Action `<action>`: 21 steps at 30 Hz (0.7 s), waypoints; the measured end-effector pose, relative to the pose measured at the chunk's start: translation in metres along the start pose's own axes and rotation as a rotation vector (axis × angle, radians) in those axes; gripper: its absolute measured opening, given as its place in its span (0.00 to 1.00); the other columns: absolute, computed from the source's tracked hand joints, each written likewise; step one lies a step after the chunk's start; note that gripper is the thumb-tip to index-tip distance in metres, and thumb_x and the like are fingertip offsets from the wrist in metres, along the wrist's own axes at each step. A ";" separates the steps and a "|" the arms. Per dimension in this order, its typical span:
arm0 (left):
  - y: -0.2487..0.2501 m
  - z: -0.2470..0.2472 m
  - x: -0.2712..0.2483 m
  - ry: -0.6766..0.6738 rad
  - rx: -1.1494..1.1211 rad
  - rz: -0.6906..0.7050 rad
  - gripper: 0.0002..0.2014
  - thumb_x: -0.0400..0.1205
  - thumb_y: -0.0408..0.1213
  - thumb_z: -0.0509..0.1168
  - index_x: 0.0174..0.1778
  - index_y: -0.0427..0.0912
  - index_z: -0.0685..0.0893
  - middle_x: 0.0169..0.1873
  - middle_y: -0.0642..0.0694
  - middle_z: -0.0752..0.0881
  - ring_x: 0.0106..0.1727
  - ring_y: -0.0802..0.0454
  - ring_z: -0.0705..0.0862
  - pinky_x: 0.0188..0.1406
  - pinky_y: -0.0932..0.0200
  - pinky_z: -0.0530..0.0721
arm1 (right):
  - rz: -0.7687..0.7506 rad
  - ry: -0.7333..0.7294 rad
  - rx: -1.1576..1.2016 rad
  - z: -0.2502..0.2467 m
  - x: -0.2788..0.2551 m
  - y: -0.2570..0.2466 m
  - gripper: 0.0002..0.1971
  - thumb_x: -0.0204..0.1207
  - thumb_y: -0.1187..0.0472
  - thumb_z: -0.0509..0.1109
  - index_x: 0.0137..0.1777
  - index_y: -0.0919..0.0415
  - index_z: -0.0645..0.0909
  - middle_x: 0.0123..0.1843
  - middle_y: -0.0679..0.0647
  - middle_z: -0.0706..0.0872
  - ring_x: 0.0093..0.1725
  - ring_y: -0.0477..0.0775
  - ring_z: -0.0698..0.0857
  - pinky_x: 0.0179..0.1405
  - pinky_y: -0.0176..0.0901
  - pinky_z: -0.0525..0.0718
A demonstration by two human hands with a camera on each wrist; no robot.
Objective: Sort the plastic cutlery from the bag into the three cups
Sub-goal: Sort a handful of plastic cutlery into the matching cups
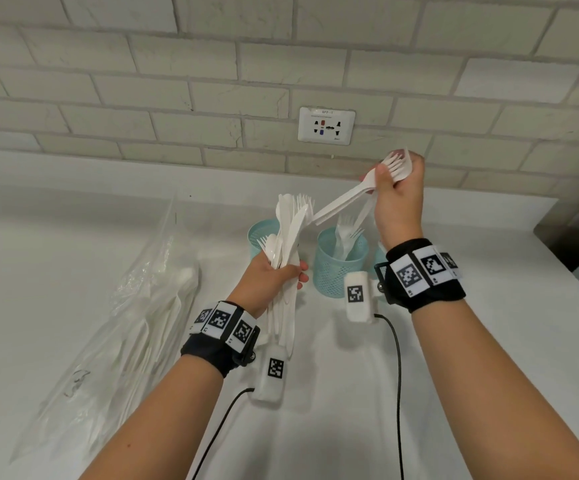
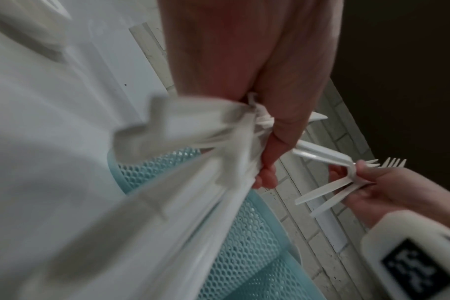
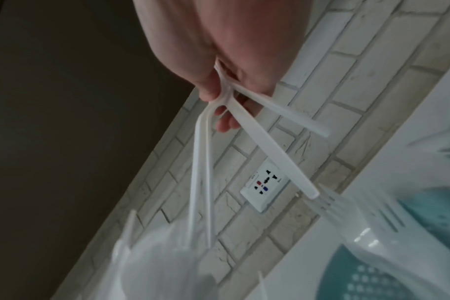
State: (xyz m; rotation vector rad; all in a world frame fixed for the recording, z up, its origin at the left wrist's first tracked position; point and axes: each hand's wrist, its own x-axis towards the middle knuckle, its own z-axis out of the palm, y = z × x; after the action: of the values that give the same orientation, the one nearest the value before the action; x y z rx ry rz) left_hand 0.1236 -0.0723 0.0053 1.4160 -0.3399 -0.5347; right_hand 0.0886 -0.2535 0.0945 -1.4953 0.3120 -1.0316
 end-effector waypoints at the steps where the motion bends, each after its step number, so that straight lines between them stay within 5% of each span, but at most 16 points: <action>1: 0.001 -0.001 0.000 0.002 -0.006 0.000 0.12 0.78 0.20 0.63 0.58 0.29 0.78 0.36 0.43 0.86 0.29 0.54 0.86 0.35 0.60 0.86 | -0.008 -0.032 -0.008 0.002 0.000 0.004 0.10 0.82 0.69 0.60 0.59 0.57 0.68 0.48 0.51 0.80 0.45 0.54 0.86 0.40 0.31 0.84; 4: 0.000 -0.005 -0.001 0.015 -0.028 -0.003 0.13 0.78 0.20 0.63 0.59 0.28 0.78 0.37 0.42 0.87 0.31 0.54 0.87 0.36 0.59 0.87 | -0.029 -0.057 -0.011 0.003 -0.001 0.009 0.11 0.82 0.70 0.60 0.58 0.55 0.68 0.49 0.47 0.80 0.42 0.54 0.89 0.41 0.36 0.87; 8: -0.001 -0.011 -0.001 0.051 -0.072 -0.011 0.13 0.78 0.19 0.63 0.57 0.33 0.79 0.37 0.43 0.87 0.31 0.53 0.87 0.40 0.56 0.87 | -0.006 0.033 0.091 -0.001 0.000 0.008 0.13 0.82 0.70 0.61 0.59 0.52 0.69 0.54 0.54 0.80 0.37 0.50 0.90 0.41 0.39 0.89; 11: -0.001 -0.012 -0.002 0.052 -0.087 -0.008 0.13 0.78 0.19 0.62 0.51 0.40 0.80 0.37 0.43 0.86 0.32 0.52 0.87 0.40 0.56 0.87 | 0.003 0.010 0.045 0.004 0.000 0.012 0.13 0.81 0.70 0.61 0.59 0.53 0.69 0.54 0.52 0.81 0.37 0.51 0.88 0.38 0.35 0.87; 16: -0.001 -0.010 -0.002 0.042 -0.079 0.000 0.13 0.78 0.19 0.62 0.54 0.38 0.79 0.37 0.43 0.87 0.31 0.53 0.87 0.38 0.58 0.87 | -0.012 -0.031 -0.065 0.015 -0.002 0.026 0.12 0.80 0.68 0.63 0.57 0.50 0.72 0.45 0.51 0.82 0.31 0.36 0.80 0.41 0.28 0.82; 21: 0.000 -0.013 -0.003 0.030 -0.099 0.000 0.13 0.78 0.20 0.64 0.55 0.39 0.80 0.37 0.43 0.87 0.33 0.53 0.87 0.40 0.58 0.87 | 0.025 -0.087 -0.088 0.020 -0.006 0.036 0.14 0.80 0.69 0.63 0.59 0.49 0.71 0.49 0.51 0.82 0.36 0.41 0.82 0.45 0.32 0.82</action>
State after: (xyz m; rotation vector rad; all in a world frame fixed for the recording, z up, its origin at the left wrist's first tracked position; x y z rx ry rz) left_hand 0.1278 -0.0596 0.0037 1.3273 -0.2855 -0.5225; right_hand 0.1131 -0.2447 0.0627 -1.6068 0.3172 -0.9403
